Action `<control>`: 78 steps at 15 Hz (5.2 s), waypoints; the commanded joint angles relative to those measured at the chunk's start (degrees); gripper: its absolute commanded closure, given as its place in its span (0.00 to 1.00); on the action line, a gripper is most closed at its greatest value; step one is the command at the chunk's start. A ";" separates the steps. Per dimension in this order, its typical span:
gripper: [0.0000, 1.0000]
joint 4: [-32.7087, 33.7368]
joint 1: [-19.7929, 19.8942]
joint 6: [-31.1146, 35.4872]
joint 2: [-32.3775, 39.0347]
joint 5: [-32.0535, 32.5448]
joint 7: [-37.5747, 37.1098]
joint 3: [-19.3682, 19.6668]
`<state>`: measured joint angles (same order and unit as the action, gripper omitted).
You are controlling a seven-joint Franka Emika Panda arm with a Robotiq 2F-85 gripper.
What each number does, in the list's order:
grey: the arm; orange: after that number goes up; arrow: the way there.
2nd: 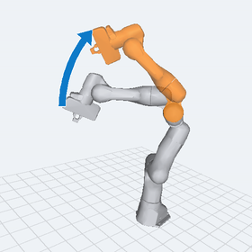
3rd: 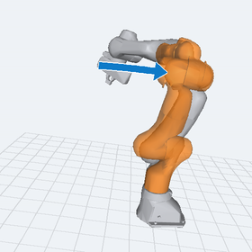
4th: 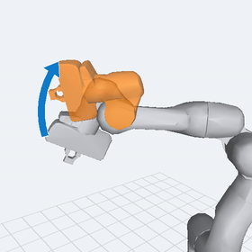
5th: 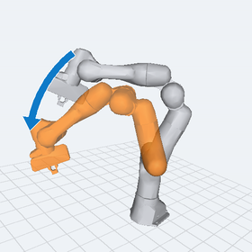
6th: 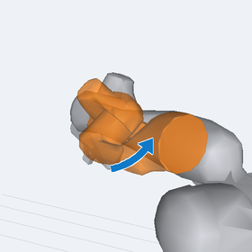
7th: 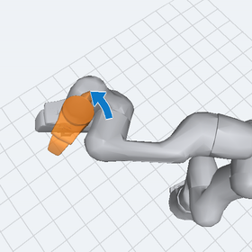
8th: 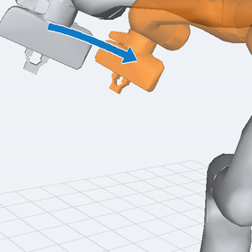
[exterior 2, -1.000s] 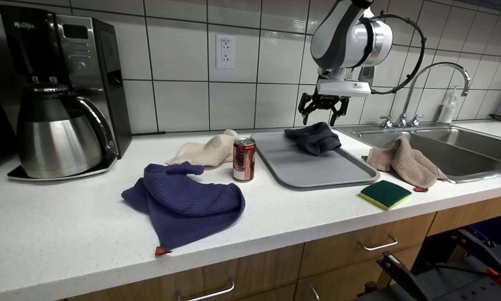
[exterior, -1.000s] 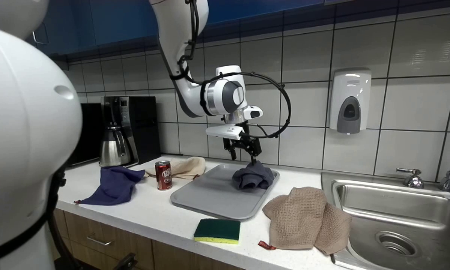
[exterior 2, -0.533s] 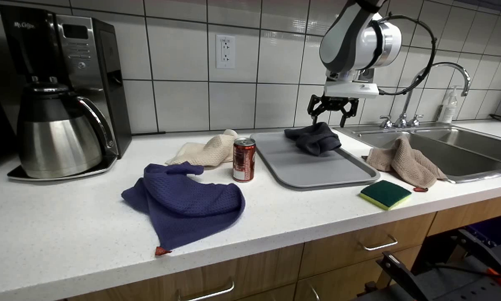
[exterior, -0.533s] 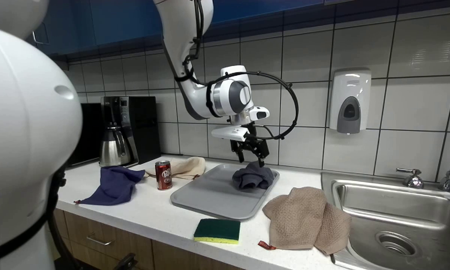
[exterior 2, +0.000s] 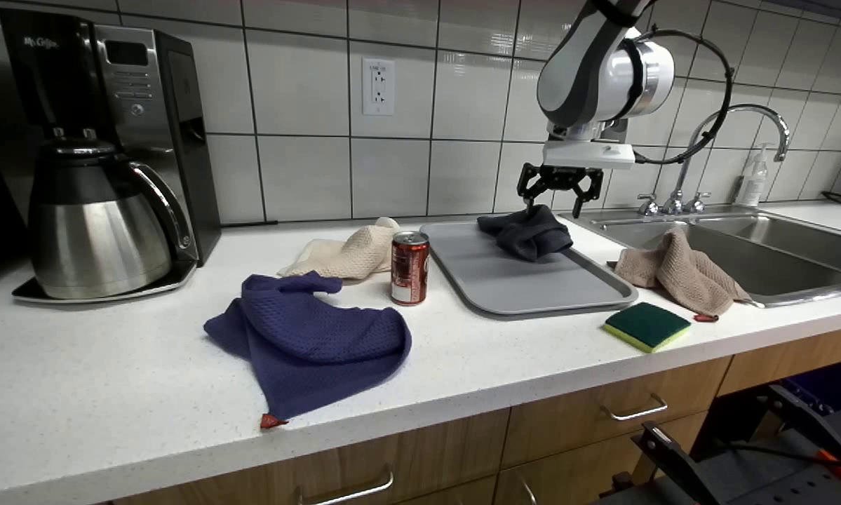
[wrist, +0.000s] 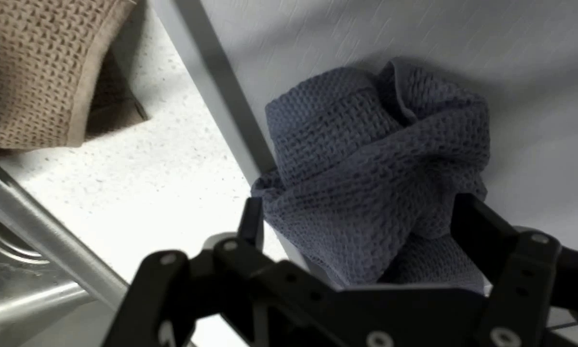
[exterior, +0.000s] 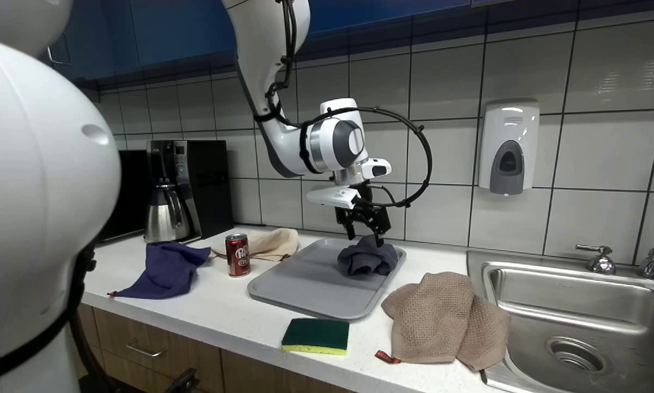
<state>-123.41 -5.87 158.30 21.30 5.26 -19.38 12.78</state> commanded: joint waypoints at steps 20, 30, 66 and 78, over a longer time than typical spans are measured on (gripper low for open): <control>0.47 9.43 -1.01 -4.66 10.41 -0.31 -4.25 0.12; 0.97 9.94 -0.80 -5.37 10.61 -0.61 -3.96 -0.08; 0.97 9.17 0.78 -2.51 3.32 2.59 -9.68 11.44; 0.97 9.87 0.68 -2.65 3.27 5.25 -14.94 16.58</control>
<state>-113.54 -5.33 155.73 25.74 7.81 -31.26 28.62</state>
